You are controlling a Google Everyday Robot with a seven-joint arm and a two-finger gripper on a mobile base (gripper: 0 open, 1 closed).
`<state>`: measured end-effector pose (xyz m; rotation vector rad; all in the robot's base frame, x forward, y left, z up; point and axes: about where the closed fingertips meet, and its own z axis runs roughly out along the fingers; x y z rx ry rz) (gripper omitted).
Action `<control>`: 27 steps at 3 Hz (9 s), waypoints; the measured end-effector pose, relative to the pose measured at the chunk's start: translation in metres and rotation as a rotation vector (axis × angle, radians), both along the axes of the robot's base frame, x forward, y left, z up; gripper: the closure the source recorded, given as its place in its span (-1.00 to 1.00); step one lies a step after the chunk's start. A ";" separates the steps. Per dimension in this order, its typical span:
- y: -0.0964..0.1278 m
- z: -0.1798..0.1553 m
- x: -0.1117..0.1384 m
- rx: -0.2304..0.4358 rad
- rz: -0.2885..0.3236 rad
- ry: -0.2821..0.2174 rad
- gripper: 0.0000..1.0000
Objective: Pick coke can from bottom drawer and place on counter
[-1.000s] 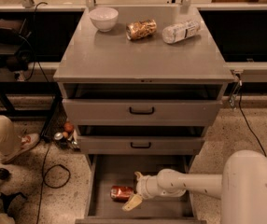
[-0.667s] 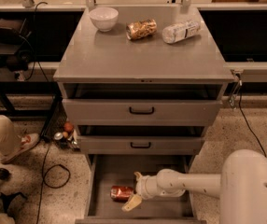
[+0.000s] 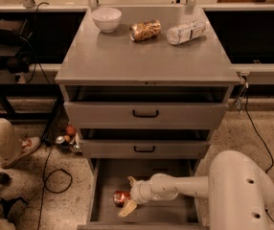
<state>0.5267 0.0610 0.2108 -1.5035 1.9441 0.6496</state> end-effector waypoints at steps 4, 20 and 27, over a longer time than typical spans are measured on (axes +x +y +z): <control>0.028 -0.066 0.026 -0.101 0.063 -0.037 -1.00; -0.258 0.352 -0.034 -0.328 -0.138 -0.671 1.00; -0.292 0.672 0.062 -0.310 -0.175 -0.863 1.00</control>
Offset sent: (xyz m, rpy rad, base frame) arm 0.0368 0.0333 -0.0451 -0.0436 -0.0691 0.0660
